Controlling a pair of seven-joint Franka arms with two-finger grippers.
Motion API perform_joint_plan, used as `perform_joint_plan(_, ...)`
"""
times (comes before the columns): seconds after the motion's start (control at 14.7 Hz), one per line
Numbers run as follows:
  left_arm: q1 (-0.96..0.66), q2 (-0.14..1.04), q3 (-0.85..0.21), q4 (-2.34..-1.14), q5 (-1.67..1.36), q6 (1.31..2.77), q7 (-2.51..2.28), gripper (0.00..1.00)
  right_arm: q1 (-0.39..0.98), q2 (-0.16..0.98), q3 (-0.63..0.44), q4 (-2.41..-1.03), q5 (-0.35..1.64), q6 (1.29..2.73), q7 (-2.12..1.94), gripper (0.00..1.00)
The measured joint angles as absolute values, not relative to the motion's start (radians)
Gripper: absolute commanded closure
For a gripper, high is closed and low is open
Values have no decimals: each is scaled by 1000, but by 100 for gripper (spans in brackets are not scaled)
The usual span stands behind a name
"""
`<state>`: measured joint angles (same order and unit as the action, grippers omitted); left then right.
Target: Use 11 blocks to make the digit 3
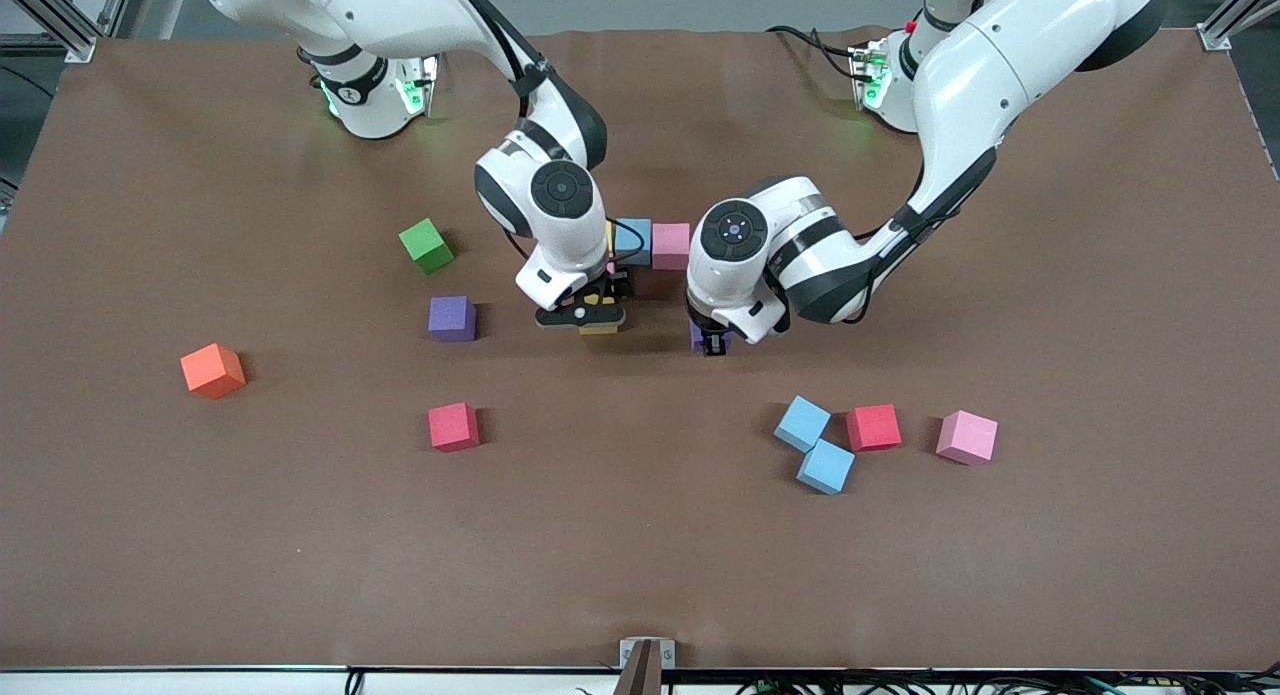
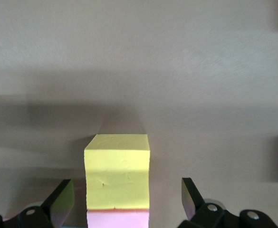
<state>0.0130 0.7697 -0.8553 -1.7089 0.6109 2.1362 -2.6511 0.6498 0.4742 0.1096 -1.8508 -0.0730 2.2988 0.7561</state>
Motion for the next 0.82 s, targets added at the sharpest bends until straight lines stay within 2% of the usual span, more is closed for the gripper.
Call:
perform_joint_plan(0.2,-10,774,-845,-1711,611,2136,-2651,39,613,416,105,-1837,-73,2239,756,0)
perform_joint_plan(0.41,-97,784,-775,-1705,609,2165,-2658,39,547,363,101,-1827,-73,2171,716,0)
perform_joint_plan(0.61,-202,791,-707,-1692,592,2190,-2687,39,450,293,95,-1820,-73,2050,602,0)
perform_joint_plan(0.82,-264,793,-687,-1689,583,2207,-2707,39,338,228,91,-1804,-73,1945,541,0)
